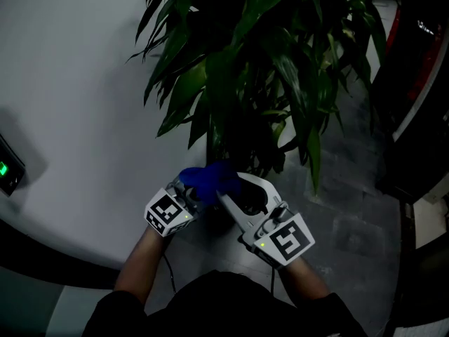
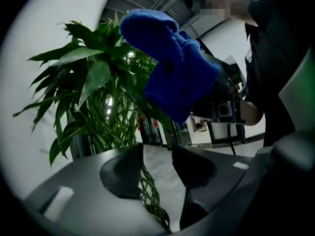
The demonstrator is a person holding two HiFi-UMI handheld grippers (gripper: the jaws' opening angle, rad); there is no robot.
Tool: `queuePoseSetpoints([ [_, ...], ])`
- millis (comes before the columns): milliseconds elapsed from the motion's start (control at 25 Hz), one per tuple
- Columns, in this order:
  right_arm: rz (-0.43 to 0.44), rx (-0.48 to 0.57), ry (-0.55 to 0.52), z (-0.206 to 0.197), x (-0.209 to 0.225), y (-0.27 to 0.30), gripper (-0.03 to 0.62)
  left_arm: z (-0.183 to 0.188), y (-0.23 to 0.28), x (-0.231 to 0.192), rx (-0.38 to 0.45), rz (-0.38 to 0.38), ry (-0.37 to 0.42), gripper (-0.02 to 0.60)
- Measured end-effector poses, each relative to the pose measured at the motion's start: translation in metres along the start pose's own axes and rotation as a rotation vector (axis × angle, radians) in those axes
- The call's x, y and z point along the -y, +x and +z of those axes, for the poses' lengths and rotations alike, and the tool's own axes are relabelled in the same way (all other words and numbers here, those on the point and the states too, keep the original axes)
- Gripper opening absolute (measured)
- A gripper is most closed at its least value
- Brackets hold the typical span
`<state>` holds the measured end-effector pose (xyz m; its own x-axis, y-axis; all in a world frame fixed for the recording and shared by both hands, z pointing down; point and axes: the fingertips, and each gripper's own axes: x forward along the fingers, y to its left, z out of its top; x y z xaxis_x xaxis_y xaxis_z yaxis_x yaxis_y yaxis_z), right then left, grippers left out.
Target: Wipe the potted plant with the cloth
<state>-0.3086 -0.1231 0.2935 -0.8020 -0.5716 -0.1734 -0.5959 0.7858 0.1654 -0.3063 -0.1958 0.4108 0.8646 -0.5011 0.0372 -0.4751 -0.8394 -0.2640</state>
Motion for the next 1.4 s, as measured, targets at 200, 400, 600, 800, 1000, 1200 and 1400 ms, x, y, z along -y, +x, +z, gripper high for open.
queuePoseSetpoints([
  [200,-0.01,0.001,0.029,-0.006,-0.011,-0.002,0.109,0.001,-0.008,0.012,0.017,-0.015,-0.016,0.192],
  [400,-0.065,-0.031,0.044,-0.021,-0.006,-0.013,0.109,-0.003,-0.006,0.023,0.029,-0.033,-0.002,0.17],
  [600,-0.088,-0.006,0.057,-0.026,0.018,-0.046,0.109,-0.004,0.02,0.047,0.02,-0.066,-0.015,0.023],
  [800,-0.069,0.013,0.084,-0.023,0.051,-0.098,0.109,-0.002,0.067,0.079,0.001,-0.035,-0.049,0.021],
  [1000,-0.029,-0.002,0.059,-0.027,0.092,-0.155,0.109,0.016,0.122,0.104,0.047,0.042,-0.074,0.023],
  [1200,-0.028,0.011,0.091,-0.03,0.128,-0.211,0.109,0.022,0.167,0.126,0.043,0.107,-0.074,0.023],
  [1400,-0.077,0.006,0.097,-0.028,0.169,-0.264,0.109,0.021,0.215,0.138,0.043,0.145,-0.122,0.028],
])
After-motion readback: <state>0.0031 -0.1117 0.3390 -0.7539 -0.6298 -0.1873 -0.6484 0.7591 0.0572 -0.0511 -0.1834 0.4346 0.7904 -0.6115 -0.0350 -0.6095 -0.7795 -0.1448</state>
